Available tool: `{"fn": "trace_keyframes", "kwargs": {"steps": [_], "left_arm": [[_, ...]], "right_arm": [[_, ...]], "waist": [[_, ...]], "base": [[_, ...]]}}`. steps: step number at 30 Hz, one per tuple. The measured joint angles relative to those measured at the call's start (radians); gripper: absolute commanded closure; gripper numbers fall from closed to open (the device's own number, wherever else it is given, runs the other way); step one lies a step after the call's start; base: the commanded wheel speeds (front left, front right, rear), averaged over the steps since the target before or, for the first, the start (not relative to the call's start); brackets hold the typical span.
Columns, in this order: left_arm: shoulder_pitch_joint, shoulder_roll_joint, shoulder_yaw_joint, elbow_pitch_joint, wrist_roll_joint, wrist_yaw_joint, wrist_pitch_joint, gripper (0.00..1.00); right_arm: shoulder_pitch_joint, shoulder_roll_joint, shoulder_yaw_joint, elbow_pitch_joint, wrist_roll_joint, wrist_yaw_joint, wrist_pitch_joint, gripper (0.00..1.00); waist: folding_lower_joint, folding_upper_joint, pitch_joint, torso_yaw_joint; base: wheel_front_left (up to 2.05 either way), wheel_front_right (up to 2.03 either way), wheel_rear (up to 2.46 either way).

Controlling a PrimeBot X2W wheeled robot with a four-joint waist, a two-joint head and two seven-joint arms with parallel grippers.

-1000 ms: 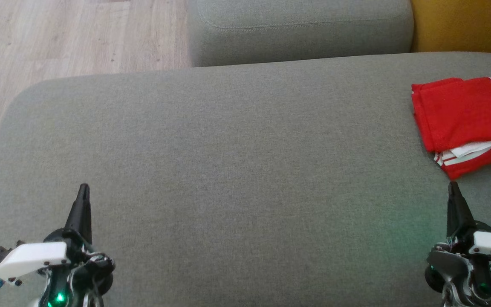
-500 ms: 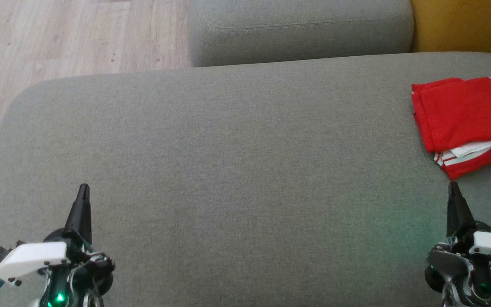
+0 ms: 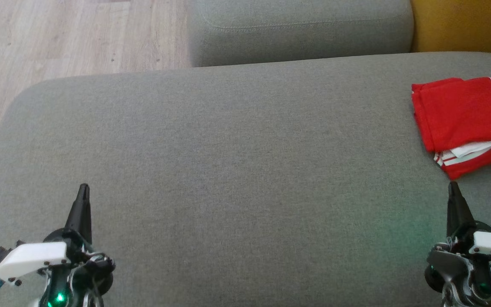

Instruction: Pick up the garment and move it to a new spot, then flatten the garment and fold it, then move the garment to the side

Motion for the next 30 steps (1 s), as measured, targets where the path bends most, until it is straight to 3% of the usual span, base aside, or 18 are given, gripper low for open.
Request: {"fn": "trace_keyframes", "kwargs": {"steps": [30], "left_arm": [[0.0,-0.002,0.001,0.0,0.0,0.0,0.001,1.0]], "right_arm": [[0.0,0.0,0.0,0.0,0.0,0.0,0.0,1.0]], "waist": [[0.0,0.0,0.0,0.0]], "base": [[0.0,0.0,0.0]]}}
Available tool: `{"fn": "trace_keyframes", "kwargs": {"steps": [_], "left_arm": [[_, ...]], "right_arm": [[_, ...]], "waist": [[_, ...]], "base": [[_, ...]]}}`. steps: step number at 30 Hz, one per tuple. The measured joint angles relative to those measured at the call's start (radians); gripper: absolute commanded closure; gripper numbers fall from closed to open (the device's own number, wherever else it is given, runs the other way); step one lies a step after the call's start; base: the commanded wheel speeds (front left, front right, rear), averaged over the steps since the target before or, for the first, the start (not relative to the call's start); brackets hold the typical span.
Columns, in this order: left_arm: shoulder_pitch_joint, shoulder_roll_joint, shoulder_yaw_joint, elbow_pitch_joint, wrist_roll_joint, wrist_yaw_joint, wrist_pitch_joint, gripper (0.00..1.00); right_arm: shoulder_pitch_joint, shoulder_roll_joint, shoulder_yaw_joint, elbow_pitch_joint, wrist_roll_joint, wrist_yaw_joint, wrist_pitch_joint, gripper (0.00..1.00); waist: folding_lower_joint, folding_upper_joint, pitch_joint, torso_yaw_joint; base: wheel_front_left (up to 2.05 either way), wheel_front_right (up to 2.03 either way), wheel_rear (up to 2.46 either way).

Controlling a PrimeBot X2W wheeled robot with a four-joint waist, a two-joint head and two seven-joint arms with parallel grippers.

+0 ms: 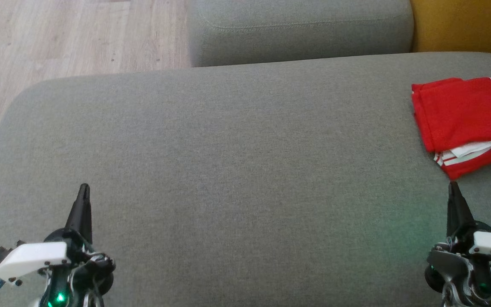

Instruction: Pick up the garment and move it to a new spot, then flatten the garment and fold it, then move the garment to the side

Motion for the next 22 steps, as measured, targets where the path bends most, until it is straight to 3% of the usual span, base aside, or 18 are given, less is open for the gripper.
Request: {"fn": "trace_keyframes", "kwargs": {"steps": [22], "left_arm": [[0.0,-0.002,0.0,0.0,0.0,0.0,0.0,1.0]], "right_arm": [[0.0,0.0,0.0,0.0,0.0,0.0,0.0,1.0]], "waist": [[0.0,0.0,0.0,0.0]], "base": [[0.0,0.0,0.0]]}}
